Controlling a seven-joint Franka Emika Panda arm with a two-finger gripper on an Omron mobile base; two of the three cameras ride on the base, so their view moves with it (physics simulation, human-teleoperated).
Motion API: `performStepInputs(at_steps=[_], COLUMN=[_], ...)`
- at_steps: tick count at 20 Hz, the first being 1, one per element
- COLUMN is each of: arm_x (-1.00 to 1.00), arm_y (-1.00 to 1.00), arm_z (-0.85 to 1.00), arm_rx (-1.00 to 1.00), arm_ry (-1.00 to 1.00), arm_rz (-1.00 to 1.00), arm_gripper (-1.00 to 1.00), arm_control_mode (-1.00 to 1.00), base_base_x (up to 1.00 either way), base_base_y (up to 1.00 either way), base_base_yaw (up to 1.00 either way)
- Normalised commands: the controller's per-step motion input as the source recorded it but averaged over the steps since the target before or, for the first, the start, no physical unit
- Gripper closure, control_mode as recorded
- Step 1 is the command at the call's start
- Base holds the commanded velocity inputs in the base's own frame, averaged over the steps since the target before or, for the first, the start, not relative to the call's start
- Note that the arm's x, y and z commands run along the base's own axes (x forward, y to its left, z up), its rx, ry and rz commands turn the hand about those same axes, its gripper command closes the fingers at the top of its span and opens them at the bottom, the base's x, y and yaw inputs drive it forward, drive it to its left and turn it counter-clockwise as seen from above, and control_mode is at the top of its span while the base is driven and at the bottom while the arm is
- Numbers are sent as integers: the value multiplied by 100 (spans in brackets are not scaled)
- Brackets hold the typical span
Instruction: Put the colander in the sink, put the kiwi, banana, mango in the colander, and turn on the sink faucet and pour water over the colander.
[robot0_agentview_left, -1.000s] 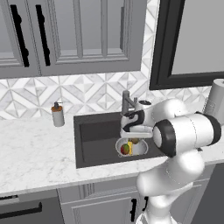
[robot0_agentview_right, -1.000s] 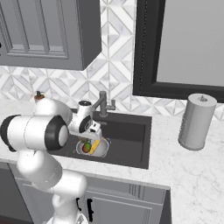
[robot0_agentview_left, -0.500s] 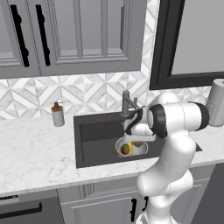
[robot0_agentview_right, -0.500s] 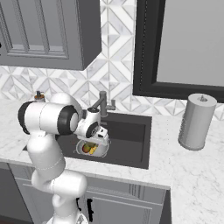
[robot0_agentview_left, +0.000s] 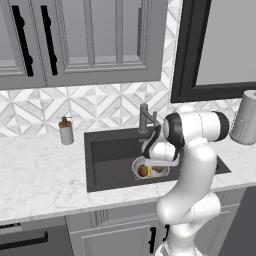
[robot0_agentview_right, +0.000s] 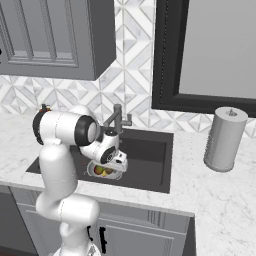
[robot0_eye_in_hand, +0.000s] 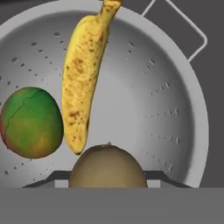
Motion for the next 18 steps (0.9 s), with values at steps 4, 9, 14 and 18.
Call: performStepInputs(at_steps=[4, 9, 14, 18], arm_x=[29, 46, 28, 1], arm_y=[0, 0, -1, -13], arm_z=[-21, -3, -19, -35], arm_rx=[0, 0, 0, 0], arm_ry=[-1, 0, 0, 0], arm_rz=[0, 0, 0, 0], arm_gripper=[100, 100, 100, 100], arm_control_mode=[-100, -100, -100, -100], base_base_x=[0, 0, 0, 0], base_base_y=[0, 0, 0, 0], base_base_yaw=[0, 0, 0, 0])
